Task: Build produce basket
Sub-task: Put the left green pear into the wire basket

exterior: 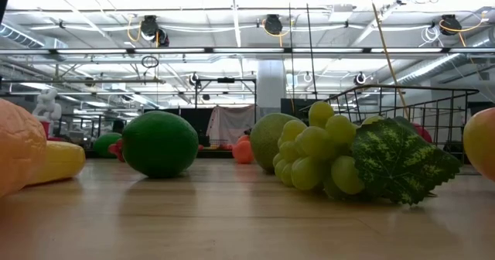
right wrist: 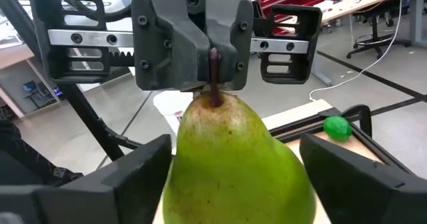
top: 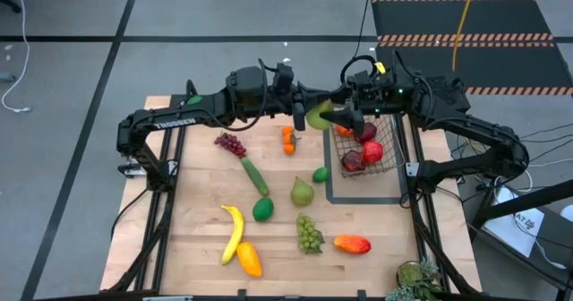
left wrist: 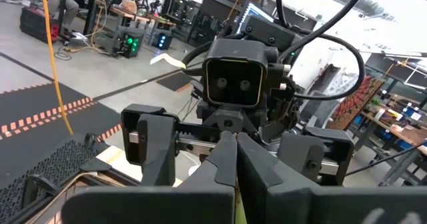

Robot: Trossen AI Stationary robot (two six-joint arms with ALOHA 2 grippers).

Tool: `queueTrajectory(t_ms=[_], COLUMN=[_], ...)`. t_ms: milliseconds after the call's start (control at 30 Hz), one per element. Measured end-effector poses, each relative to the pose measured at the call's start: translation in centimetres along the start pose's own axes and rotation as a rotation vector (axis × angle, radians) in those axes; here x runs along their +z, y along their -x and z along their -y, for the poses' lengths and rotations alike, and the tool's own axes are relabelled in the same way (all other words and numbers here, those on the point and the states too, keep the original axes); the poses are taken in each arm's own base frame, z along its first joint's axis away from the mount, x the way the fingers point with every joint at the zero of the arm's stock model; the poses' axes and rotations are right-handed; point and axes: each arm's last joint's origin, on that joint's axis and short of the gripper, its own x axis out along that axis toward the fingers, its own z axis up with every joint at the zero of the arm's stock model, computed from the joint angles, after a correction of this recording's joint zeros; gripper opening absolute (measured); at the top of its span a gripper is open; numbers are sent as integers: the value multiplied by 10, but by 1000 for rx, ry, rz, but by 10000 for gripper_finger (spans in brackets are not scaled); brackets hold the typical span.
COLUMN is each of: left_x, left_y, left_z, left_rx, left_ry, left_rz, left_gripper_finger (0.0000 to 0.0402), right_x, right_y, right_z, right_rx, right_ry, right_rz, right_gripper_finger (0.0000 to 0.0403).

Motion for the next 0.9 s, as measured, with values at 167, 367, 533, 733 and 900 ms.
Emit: queueTrajectory(t_ms=[167,367,533,733,900], left_x=[-1,-3,-3,-4,4], left_y=[0,0,0,4,17], left_z=[0,0,1,6,3], left_rx=[6,10,37,89,136], left_ry=[1,12,64,52,103], left_rz=[-7,-25,-12,-14,-55], left_gripper_finger=[0,1,41,187,280], right_x=[0,2,4,6,0], right_y=[0,2,6,18,31], right_z=[-1,-3,-6,-10,-8], right_rx=[36,56,59,49,-5], right_ry=[3,1,8,8,-20], right_rz=[-6,0,12,7,-62], right_gripper_finger=[261,232,230,229,229])
